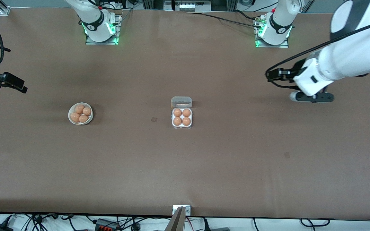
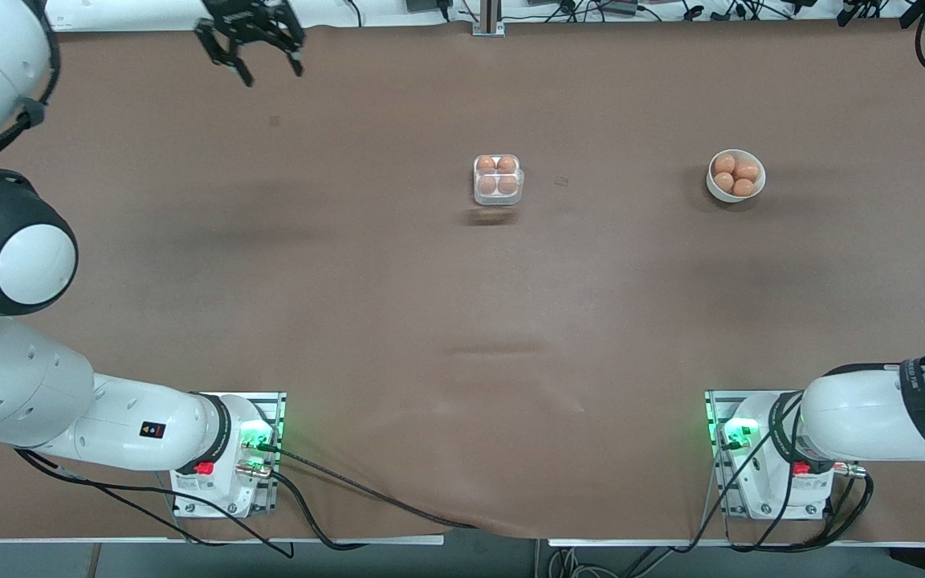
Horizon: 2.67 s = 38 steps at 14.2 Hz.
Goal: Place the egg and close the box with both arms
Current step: 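Move the left gripper over the clear egg box, then press the box lid shut with the left gripper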
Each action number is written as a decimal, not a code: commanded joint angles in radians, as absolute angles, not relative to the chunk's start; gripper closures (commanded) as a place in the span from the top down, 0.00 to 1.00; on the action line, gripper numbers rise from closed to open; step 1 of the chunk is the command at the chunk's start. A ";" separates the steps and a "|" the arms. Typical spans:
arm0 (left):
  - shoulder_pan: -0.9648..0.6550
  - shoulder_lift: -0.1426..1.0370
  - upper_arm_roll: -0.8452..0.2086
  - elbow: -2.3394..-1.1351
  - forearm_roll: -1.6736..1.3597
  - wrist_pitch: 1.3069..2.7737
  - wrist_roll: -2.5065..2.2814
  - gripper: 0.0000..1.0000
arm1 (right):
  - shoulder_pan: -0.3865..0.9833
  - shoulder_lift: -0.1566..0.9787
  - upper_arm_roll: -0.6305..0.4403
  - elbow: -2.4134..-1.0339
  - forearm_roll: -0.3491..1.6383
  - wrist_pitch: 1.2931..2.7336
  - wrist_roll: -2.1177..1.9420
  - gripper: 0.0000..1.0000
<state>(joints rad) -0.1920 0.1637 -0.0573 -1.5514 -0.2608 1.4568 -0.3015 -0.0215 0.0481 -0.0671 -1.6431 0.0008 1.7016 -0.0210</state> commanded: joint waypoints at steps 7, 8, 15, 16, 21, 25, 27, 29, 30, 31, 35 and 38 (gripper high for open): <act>-0.503 0.356 -0.061 -1.413 -0.316 1.456 -0.584 0.39 | -0.028 0.028 -0.054 -1.660 -0.017 1.723 -0.040 1.00; -0.543 0.380 -0.058 -1.411 -0.342 1.475 -0.591 0.26 | -0.028 0.028 -0.054 -1.660 -0.017 1.733 -0.040 1.00; -0.637 0.555 -0.063 -1.410 -0.353 1.767 -0.581 0.01 | -0.017 0.031 -0.031 -1.654 -0.015 1.736 -0.040 1.00; -0.646 0.580 -0.063 -1.411 -0.353 1.826 -0.580 0.01 | -0.017 0.031 -0.031 -1.654 -0.014 1.735 -0.040 1.00; -0.699 0.682 -0.061 -1.410 -0.345 1.954 -0.577 0.01 | -0.018 0.032 -0.032 -1.654 -0.009 1.727 -0.040 1.00; -0.726 0.719 -0.060 -1.410 -0.321 1.962 -0.560 0.01 | -0.017 0.028 -0.029 -1.654 -0.012 1.678 -0.043 1.00; -0.727 0.754 -0.058 -1.369 -0.321 1.967 -0.545 0.01 | -0.012 0.029 -0.029 -1.652 -0.014 1.669 -0.040 1.00; -0.726 0.793 -0.051 -1.309 -0.319 1.967 -0.545 0.01 | -0.012 0.029 -0.029 -1.648 -0.014 1.667 -0.040 1.00; -0.726 0.813 -0.048 -1.275 -0.311 1.967 -0.546 0.01 | -0.012 0.029 -0.029 -1.647 -0.014 1.669 -0.041 1.00; -0.726 0.830 -0.046 -1.244 -0.290 1.967 -0.551 0.01 | -0.014 0.031 -0.029 -1.647 -0.014 1.674 -0.040 1.00; -0.715 0.864 -0.023 -1.180 -0.265 1.996 -0.548 0.01 | -0.014 0.038 -0.029 -1.646 -0.014 1.690 -0.040 1.00; -0.712 0.871 0.004 -1.169 -0.265 2.045 -0.548 0.01 | -0.014 0.038 -0.029 -1.646 -0.014 1.698 -0.040 1.00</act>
<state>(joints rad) -0.7098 0.8454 -0.0150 -1.2147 -0.2777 2.0264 -0.5610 -0.0112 0.0461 -0.0349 -1.6429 -0.0042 1.6918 -0.0274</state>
